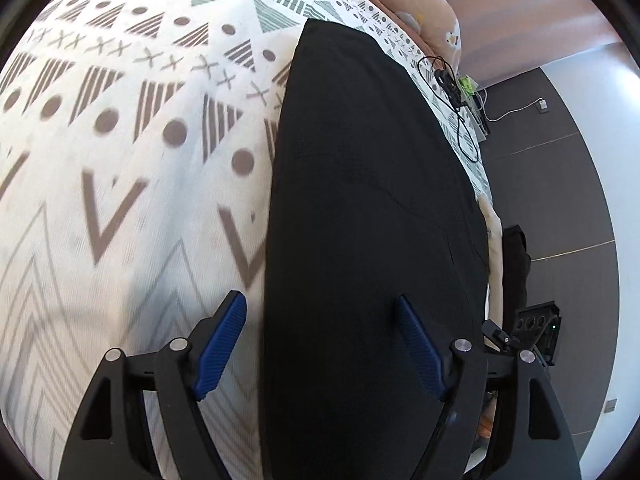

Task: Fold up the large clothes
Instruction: 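Tuck the held shirt edge with the right gripper and open it, then grasp the folded black shirt with both grippers and lift it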

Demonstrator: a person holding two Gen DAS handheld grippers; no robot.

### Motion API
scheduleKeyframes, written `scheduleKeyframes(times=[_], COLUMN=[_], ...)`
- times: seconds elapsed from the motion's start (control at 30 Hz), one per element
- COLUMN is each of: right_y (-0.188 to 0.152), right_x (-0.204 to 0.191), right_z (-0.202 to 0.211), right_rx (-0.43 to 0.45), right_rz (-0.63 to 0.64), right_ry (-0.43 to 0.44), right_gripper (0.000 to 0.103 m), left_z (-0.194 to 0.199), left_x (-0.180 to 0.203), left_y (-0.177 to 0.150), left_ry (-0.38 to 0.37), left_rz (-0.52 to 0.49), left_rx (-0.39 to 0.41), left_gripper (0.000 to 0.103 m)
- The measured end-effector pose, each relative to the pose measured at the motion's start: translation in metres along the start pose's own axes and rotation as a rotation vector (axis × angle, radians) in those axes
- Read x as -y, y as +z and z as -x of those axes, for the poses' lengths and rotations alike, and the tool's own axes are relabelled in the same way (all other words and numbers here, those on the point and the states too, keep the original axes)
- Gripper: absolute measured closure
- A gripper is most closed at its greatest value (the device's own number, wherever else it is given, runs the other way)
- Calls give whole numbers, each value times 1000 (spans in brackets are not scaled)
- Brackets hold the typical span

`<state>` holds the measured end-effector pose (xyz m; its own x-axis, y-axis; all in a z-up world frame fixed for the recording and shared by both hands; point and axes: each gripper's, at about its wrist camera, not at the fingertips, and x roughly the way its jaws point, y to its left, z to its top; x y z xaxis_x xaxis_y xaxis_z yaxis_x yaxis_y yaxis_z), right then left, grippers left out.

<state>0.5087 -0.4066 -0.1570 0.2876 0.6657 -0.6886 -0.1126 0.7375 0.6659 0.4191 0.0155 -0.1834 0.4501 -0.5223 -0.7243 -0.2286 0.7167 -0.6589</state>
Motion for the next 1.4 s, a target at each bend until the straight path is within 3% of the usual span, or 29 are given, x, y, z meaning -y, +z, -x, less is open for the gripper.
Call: scheduleKeyframes(times=[0.13,0.43,0.5,0.7,0.83,0.9,1.07,1.4], right_y=[24,76,82,91,89,84,79,42], right_x=[0,-6,-7,-11,-16,-19,-37,-91], right_z=[-19,-57,-66,-86,-85,-80,-70,-25], right_rx=[-39,-47,-41,-44,-42,-34,2,137], right_rz=[23,64,66,55,72,88,129,228], right_ry=[44,38,37,18,7,8,-18,-119], right_gripper=[28,29,39,56,74,82,89,93], left_z=[-8,-29,-33,-40,-40,-37,-22,25], left_x=[5,10,10,9,11,14,29,66], left_y=[17,51,59,72,74,73,71,47], left_ry=[14,41,46,59,77,96,95,92], left_rz=[-16,-21,-15,-4,1,-7,-13,-89], left_rx=[-1,10,11,22,33,38,50,139], left_gripper=[29,34,34,37,44,53,74,82])
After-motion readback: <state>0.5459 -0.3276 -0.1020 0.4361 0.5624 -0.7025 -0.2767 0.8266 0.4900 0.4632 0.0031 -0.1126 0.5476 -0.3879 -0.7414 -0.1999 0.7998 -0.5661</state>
